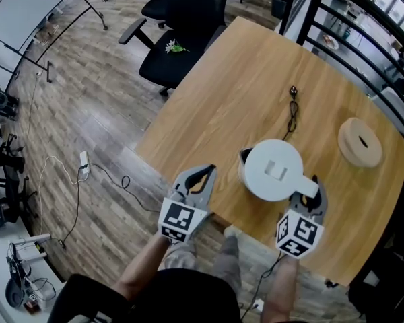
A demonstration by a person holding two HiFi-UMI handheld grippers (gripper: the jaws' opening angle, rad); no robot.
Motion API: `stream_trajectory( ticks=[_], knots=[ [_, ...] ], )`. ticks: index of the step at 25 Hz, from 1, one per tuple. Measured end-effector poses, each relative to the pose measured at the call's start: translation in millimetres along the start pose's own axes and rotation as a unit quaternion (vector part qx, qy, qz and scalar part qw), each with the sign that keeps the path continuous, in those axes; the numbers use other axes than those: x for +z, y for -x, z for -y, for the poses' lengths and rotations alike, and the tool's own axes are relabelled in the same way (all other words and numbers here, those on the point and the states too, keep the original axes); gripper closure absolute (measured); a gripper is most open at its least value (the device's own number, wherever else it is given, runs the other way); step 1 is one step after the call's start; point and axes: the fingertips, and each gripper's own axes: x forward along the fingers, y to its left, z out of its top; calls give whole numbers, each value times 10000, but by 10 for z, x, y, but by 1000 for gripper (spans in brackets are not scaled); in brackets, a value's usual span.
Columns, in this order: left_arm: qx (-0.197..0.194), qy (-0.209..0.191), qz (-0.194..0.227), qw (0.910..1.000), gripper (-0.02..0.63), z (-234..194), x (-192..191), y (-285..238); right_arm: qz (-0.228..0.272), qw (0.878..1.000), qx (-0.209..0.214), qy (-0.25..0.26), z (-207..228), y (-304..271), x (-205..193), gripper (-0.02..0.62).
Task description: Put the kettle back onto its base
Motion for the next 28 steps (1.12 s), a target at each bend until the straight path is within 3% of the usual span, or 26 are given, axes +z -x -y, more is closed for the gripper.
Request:
stream_trajectory(
  ticks=[15,28],
  knots=[
    [-25,5,-9,10000,604,56,-34,32,152,9995,-2,-281,34,-2,-28,442],
    [-30,7,21,10000,604,42,-21,104,148,9998,-33,-142,38,67,-96,394]
  ],
)
